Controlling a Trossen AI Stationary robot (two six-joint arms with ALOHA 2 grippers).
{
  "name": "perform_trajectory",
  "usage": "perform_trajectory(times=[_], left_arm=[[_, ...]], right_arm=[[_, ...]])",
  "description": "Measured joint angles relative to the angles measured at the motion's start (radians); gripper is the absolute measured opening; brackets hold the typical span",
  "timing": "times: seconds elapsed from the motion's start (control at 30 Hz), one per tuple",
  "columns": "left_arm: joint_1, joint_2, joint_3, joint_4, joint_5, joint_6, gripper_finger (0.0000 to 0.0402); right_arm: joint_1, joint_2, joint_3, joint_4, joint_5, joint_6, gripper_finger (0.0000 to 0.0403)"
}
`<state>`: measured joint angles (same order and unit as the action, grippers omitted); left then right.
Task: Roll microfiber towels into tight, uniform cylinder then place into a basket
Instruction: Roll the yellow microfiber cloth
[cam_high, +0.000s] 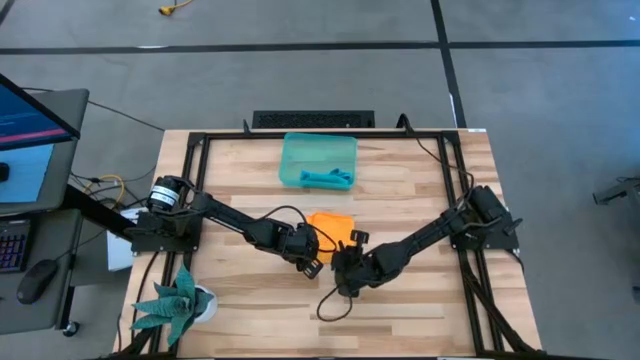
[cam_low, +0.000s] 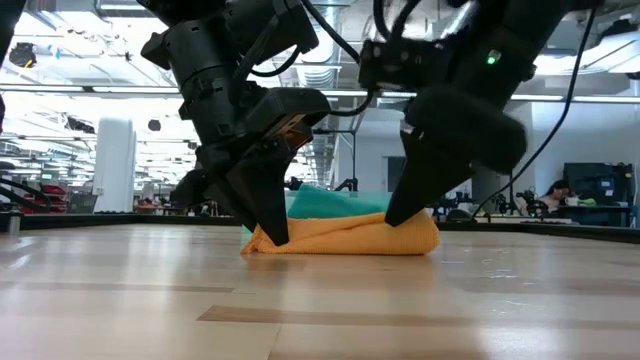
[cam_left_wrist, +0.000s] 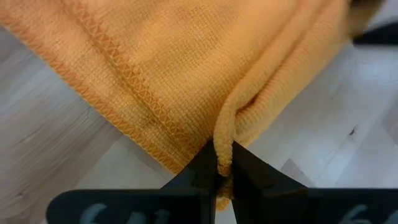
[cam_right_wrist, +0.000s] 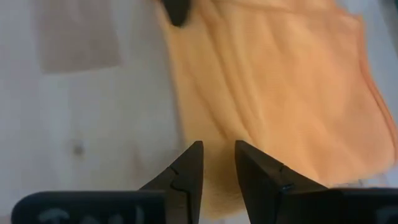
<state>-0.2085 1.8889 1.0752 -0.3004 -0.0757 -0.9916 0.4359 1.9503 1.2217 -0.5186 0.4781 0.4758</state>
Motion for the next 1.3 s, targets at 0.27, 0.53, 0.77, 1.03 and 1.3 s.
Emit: perform_trajectory(times=[0.27,0.53,0.77,1.03,1.3], left_arm=[[0.000,0.001,0.000,0.008,0.004,0.061,0.0018],[0.000,0.001,0.000,0.024,0.003,0.119,0.0018],[-0.005,0.003,-0.001,0.027,-0.126,0.177,0.0030],[-0.006,0.003,-0.001,0.030,-0.150,0.154,0.0102],[0.001,0.001,0.008,0.022,-0.055,0.240,0.0156]], right_arm=[[-0.040,0.000,-0.082,0.084,-0.028,0.041,0.0115],[-0.058,-0.002,-0.090,0.089,-0.061,0.050,0.0115],[-0.057,-0.002,-0.090,0.089,-0.063,0.050,0.0115],[-0.057,-0.002,-0.091,0.088,-0.066,0.050,0.0115],[-0.057,-0.002,-0.091,0.087,-0.069,0.050,0.0115]])
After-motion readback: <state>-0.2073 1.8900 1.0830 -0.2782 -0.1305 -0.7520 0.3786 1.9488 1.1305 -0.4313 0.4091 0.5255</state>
